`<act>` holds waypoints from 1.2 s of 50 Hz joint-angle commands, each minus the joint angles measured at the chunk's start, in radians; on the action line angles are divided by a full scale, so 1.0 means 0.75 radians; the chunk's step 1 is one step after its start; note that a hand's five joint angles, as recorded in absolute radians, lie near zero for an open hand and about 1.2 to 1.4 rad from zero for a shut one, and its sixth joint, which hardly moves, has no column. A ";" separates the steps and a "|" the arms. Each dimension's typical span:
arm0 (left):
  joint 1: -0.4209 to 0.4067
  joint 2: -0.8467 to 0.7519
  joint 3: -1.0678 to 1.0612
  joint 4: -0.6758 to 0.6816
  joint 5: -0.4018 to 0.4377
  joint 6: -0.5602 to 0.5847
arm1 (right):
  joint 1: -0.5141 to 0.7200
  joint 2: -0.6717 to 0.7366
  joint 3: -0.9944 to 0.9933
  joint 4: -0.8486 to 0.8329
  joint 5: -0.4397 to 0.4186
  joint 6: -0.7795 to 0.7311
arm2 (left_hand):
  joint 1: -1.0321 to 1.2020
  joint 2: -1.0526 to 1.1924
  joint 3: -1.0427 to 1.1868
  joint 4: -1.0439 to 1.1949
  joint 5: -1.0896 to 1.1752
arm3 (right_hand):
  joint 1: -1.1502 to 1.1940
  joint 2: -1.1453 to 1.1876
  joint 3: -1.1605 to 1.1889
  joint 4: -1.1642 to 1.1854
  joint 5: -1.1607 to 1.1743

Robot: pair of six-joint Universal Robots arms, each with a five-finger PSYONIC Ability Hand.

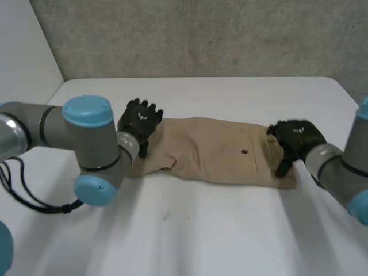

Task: Fold the shorts.

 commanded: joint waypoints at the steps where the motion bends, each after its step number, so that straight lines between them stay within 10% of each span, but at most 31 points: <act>1: 0.077 0.000 -0.087 0.001 -0.002 -0.005 | -0.075 0.005 0.144 -0.111 -0.046 0.012 | 0.108 0.079 0.072 0.088 0.070 | 0.257 0.194 0.187 0.194 0.192; 5: 0.092 0.006 -0.089 0.001 -0.004 -0.034 | -0.077 0.044 0.154 -0.163 -0.040 0.012 | 0.112 0.083 0.075 0.092 0.074 | 0.429 0.366 0.359 0.365 0.364; 9: 0.086 0.020 -0.106 -0.001 -0.004 -0.095 | -0.087 0.077 0.154 -0.232 -0.038 0.014 | 0.112 0.083 0.075 0.092 0.074 | 1.514 1.451 1.444 1.451 1.450; 26: 0.094 0.362 -0.284 0.001 0.002 -0.142 | -0.214 -0.050 -0.016 -0.122 -0.007 -0.529 | 0.061 0.032 0.025 0.041 0.023 | 1.516 1.453 1.446 1.453 1.452; 46: 0.075 0.407 -0.155 0.016 -0.010 -0.365 | 0.614 0.306 -0.423 -0.103 -0.369 -0.378 | 0.018 -0.011 -0.018 -0.002 -0.020 | 1.516 1.453 1.446 1.453 1.452; 51: 0.075 0.383 -0.071 0.016 -0.012 -0.431 | 0.610 0.298 -0.437 -0.103 -0.342 -0.239 | 0.018 -0.011 -0.018 -0.002 -0.020 | -0.105 -0.168 -0.175 -0.168 -0.170; 60: 0.022 0.280 0.072 0.001 -0.010 -0.472 | 0.492 0.087 -0.455 -0.101 -0.156 0.200 | 0.030 0.001 -0.007 0.010 -0.008 | -0.113 -0.176 -0.183 -0.176 -0.177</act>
